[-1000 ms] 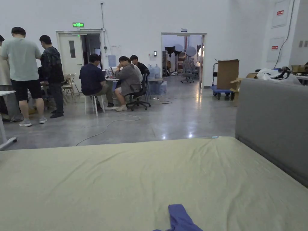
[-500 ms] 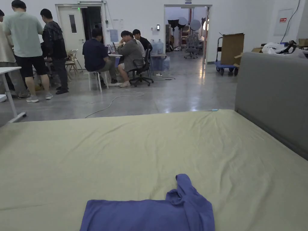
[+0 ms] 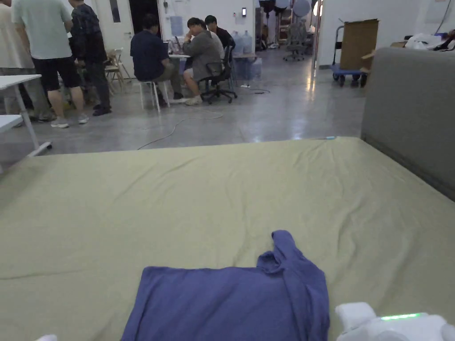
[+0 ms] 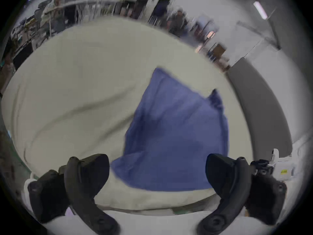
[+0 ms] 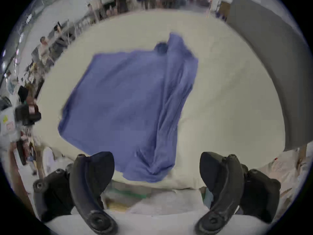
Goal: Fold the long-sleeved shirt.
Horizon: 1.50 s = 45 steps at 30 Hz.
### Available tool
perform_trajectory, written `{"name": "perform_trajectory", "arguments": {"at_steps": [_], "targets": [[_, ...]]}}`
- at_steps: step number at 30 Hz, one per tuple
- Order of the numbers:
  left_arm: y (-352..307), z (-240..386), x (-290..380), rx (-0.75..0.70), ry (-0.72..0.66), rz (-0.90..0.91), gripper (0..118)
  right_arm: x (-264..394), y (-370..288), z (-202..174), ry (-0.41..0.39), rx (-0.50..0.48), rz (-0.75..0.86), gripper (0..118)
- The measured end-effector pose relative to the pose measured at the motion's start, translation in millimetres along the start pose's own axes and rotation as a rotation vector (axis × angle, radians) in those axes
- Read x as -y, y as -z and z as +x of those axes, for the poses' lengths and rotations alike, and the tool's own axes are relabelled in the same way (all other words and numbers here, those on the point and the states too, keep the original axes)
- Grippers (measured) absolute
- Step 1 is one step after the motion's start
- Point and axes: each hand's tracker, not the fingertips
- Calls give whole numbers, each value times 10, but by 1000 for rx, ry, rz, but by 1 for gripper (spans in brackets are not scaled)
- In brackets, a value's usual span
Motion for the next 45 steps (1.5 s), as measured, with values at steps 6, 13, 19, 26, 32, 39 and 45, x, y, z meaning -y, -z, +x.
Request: {"name": "perform_trajectory", "arguments": {"at_steps": [6, 13, 19, 26, 32, 39, 45], "targets": [[300, 327, 361, -178, 235, -219, 0, 183, 77, 55, 86, -78, 107, 0], [1038, 442, -470, -128, 224, -181, 54, 217, 361, 43, 79, -172, 18, 0], [2287, 452, -1748, -262, 268, -136, 117, 87, 556, 169, 63, -161, -21, 0], [3627, 183, -2290, -432, 315, -308, 102, -81, 868, 484, 104, -51, -86, 0], [3401, 398, -2114, -329, 495, -294, 2, -773, 1194, 838, 131, 2, -61, 56], [2922, 373, -2196, -234, 344, -255, 2, -2235, 2379, 1123, 82, 188, -106, 112], [2570, 299, -2335, -247, 365, -217, 2, -2354, 2978, 863, -124, 292, -227, 18]]}}
